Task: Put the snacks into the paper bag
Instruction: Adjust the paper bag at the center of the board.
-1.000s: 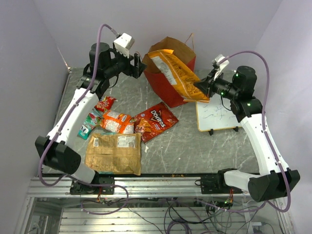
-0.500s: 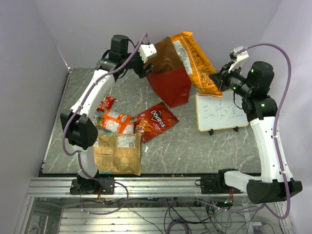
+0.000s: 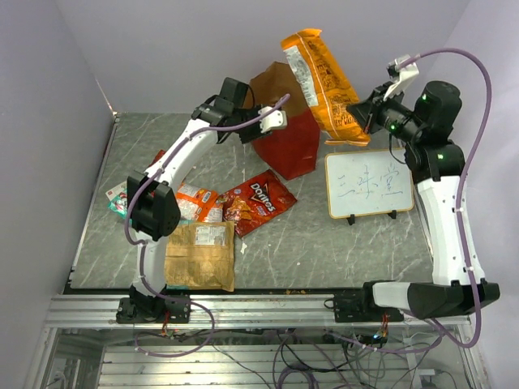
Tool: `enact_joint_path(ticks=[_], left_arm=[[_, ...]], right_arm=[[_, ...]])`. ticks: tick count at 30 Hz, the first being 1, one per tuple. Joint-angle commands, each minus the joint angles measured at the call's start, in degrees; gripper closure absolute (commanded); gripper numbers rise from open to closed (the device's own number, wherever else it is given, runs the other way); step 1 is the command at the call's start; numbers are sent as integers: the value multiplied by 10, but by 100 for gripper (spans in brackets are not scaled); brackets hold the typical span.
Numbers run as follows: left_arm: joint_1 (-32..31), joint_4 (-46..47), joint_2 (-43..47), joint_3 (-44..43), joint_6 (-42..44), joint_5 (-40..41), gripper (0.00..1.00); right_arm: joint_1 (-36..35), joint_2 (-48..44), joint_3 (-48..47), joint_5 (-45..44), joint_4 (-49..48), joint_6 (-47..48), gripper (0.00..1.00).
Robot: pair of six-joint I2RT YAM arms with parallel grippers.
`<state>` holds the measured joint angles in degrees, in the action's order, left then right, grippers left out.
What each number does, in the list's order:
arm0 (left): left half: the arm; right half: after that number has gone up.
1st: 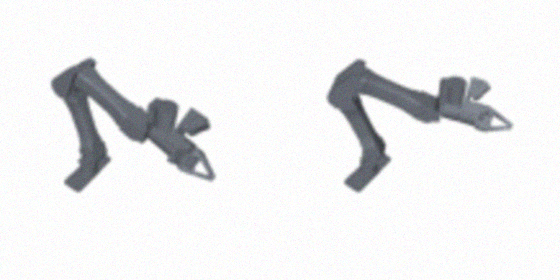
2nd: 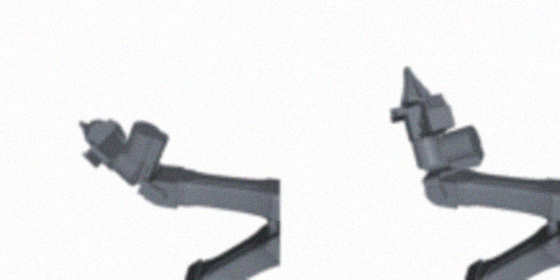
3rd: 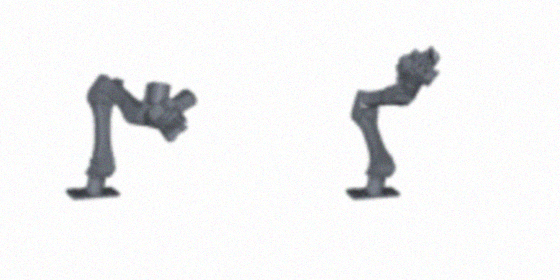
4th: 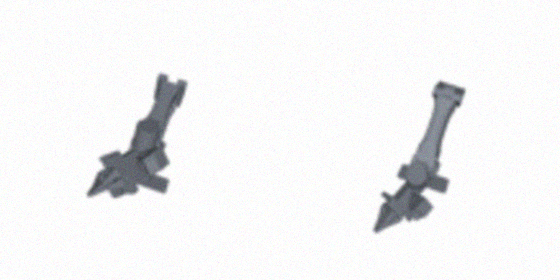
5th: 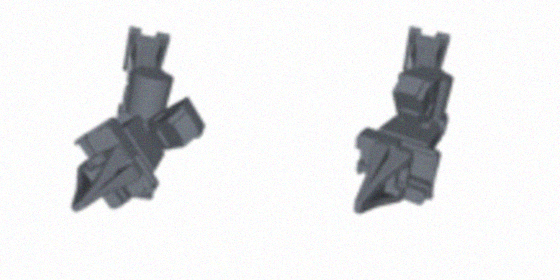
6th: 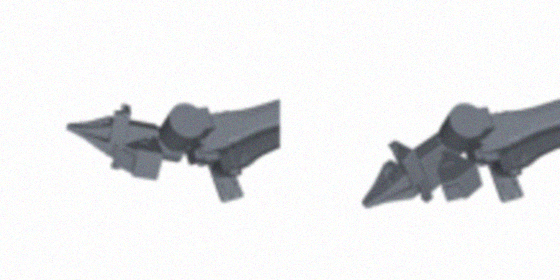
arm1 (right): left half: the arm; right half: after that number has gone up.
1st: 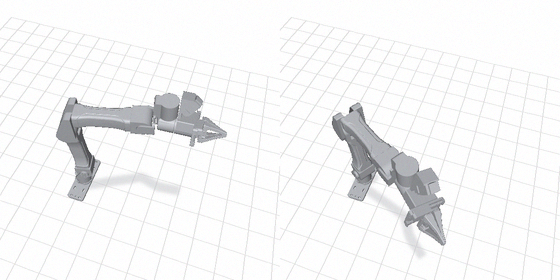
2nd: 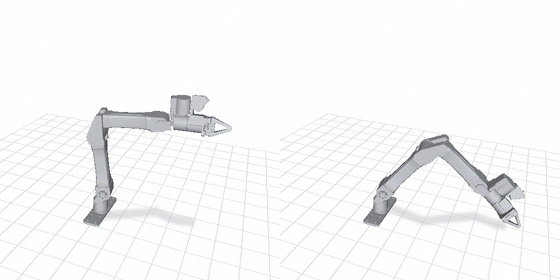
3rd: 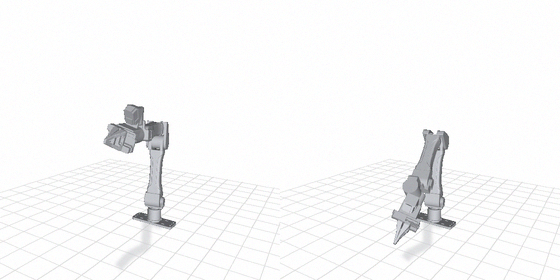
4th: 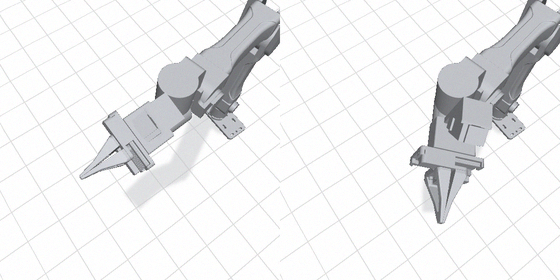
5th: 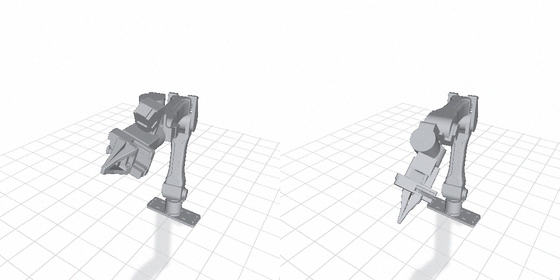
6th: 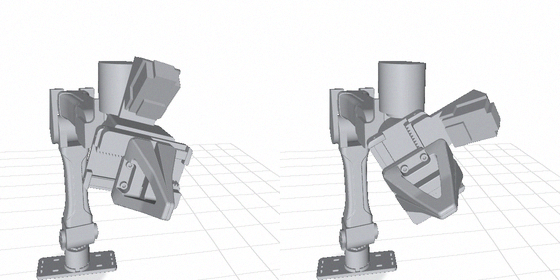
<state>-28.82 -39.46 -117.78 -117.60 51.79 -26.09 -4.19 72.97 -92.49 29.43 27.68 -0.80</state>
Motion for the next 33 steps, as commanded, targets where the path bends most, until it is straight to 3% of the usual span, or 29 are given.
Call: enact_joint_path(ticks=[1,2,3,10,22,29,33], left_arm=[[-21,-12,28,12,-10,-3,78],[-29,-5,36,24,-19,5,90],[-39,1,44,33,-28,16,93],[-101,-64,46,6,-81,105,93],[-133,-110,66,-15,-161,130,93],[-135,-119,77,-24,-174,138,93],[-136,-124,74,-29,-183,155,93]], right_arm=[[-6,35,-49,16,-45,-28,100],[-10,46,-60,15,-47,-29,100],[-18,58,-71,12,-50,-28,100],[-58,131,-132,1,-73,-19,100],[-125,228,-232,36,-84,-22,100],[-137,278,-241,61,-82,-33,100],[-142,274,-214,28,-70,0,100]])
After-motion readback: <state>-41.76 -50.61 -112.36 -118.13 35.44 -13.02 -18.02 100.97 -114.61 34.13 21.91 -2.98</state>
